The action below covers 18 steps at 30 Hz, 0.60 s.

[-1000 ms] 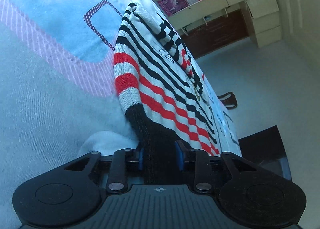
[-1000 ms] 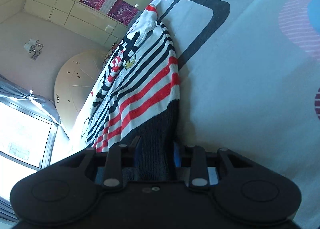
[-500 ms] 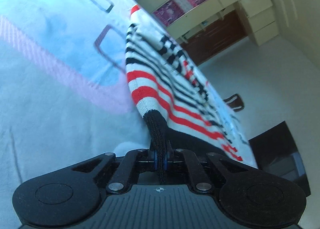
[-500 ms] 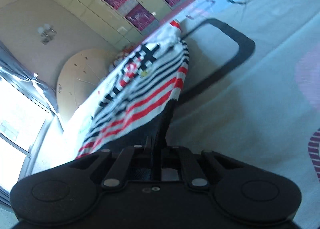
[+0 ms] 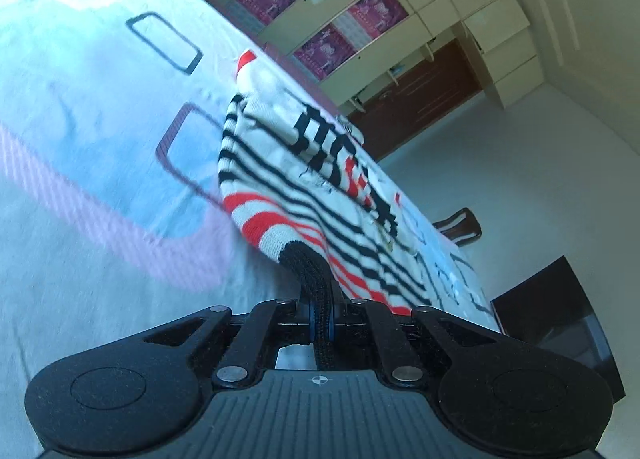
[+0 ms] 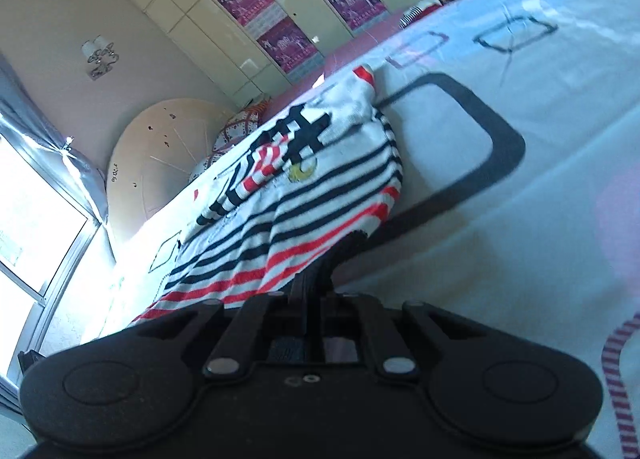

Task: Fold small clothes
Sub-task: 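Lift the hem with both tools and fold it toward the collar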

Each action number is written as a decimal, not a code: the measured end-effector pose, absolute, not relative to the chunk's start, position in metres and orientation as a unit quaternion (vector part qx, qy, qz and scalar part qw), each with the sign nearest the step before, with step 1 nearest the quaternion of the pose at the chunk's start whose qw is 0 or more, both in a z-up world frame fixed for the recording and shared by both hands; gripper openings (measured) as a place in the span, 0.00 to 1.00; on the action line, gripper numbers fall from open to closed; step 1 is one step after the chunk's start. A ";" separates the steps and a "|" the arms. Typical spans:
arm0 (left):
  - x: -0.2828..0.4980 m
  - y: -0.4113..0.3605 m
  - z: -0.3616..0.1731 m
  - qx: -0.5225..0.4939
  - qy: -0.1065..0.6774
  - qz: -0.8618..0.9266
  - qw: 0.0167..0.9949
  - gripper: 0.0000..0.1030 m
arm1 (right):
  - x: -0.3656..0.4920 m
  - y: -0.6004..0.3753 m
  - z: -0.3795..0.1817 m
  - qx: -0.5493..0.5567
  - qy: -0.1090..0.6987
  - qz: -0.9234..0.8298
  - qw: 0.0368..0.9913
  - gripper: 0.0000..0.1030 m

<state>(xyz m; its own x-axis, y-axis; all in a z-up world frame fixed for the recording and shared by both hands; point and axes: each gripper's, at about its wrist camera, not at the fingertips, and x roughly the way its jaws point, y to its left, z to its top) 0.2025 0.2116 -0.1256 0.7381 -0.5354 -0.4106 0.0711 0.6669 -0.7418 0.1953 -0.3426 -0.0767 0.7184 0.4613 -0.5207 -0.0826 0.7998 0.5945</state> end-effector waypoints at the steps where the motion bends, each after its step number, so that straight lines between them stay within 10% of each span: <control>1: 0.206 0.214 -0.119 -0.369 0.307 -0.177 0.859 0.05 | 0.199 -0.343 -0.069 0.272 0.337 0.157 0.888 0.06; 18: 0.330 0.197 -0.053 -0.352 0.251 -0.153 0.889 0.05 | 0.334 -0.337 -0.007 0.214 0.294 0.208 0.908 0.06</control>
<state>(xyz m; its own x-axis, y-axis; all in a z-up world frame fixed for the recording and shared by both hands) 0.3299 0.1975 -0.0530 0.8274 -0.4485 -0.3380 0.0949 0.7049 -0.7030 0.3343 -0.3369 -0.0067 0.7405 0.5040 -0.4446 -0.2526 0.8217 0.5108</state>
